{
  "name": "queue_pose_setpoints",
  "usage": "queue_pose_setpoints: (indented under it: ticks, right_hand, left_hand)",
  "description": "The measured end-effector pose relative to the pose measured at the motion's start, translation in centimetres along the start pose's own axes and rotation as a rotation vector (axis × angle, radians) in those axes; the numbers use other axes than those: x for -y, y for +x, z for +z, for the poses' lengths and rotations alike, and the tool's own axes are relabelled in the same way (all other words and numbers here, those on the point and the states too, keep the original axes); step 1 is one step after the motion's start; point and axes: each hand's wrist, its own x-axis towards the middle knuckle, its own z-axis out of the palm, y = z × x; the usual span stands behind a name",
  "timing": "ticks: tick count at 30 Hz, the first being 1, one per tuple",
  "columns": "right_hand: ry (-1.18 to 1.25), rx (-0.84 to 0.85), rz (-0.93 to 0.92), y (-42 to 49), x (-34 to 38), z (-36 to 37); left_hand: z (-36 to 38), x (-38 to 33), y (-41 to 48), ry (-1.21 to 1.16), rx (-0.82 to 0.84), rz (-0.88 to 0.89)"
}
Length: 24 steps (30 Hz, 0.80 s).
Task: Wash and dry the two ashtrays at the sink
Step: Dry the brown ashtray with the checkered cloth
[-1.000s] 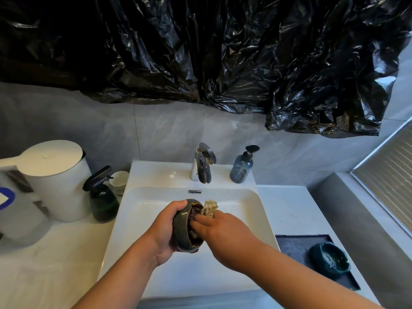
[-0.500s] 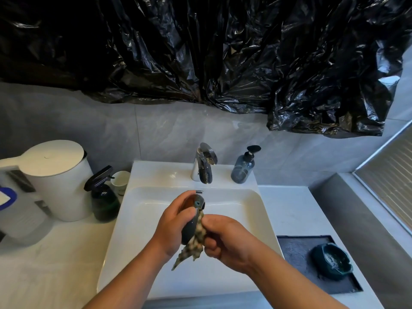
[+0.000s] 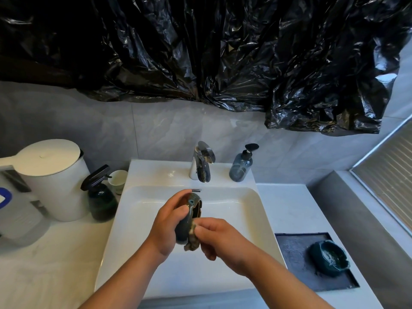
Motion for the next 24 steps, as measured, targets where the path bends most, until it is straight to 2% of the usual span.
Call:
queue_pose_setpoints:
  ticks: [5,10,15,17,20,24]
  right_hand:
    - [-0.546,0.021,-0.104,0.1,0.1,-0.7]
    - [-1.244,-0.037,-0.340,0.6,-1.4,-1.1]
    - [-1.582,-0.180,-0.560,0.7,-2.0,-2.0]
    - [-1.586,-0.208,-0.563,0.9,-1.9,-2.1]
    - [-1.420,-0.170,-0.438,1.3,-1.5,-1.5]
    - [-0.790,-0.104,-0.155,1.0,-0.3,-0.2]
  left_hand:
    - [0.0,0.5,-0.2,-0.043,0.019,-0.083]
    - [0.5,0.4,-0.3,-0.080,0.005,-0.206]
    - [0.4,-0.3,0.0,-0.127,-0.022,-0.389]
    - [0.4,-0.4,0.2,-0.127,-0.031,-0.398]
    - [0.7,-0.9,0.4,-0.128,-0.055,-0.361]
    - [1.1,-1.3,0.5,-0.086,-0.089,-0.288]
